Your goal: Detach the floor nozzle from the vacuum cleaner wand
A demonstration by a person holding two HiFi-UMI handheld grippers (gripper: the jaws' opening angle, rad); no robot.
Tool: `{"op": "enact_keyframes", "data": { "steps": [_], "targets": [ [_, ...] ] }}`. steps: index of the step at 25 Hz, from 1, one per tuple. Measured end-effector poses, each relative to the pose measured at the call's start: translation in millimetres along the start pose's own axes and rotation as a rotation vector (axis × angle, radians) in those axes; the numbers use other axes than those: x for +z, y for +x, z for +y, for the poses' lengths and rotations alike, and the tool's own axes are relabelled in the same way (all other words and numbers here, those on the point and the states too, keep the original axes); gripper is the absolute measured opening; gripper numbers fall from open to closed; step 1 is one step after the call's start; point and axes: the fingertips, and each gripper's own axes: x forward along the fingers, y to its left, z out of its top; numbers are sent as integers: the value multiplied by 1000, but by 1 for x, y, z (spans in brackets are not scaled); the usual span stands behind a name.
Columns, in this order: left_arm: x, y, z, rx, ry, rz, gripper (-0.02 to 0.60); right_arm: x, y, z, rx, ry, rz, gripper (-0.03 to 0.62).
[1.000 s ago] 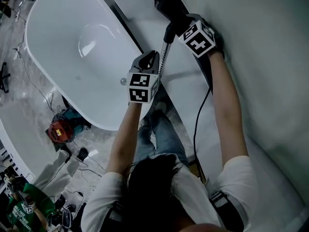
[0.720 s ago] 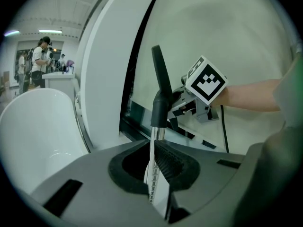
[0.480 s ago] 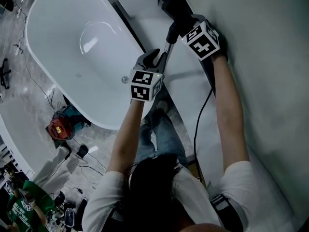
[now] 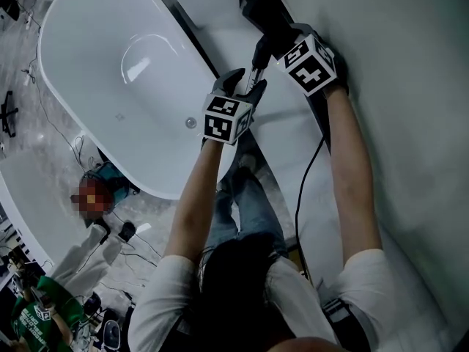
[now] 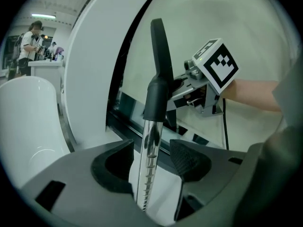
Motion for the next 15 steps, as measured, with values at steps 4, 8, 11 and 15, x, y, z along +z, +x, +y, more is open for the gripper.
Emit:
{"op": "enact_keyframes", "data": {
  "steps": [4,8,11,15],
  "targets": [
    [0,15,-1,-5,19,15,223,2,-2,-1,-1,-3,-10,224],
    [-4,27,1,5,29,28,222,-2,0,0,1,-2,-21,224],
    [-6,31,6,18,29,42,222,0,0,0,-7,5,-20,224],
    [-2,39,17,25,24,37,222,5,6,-4,2,3,-20,224]
  ]
}}
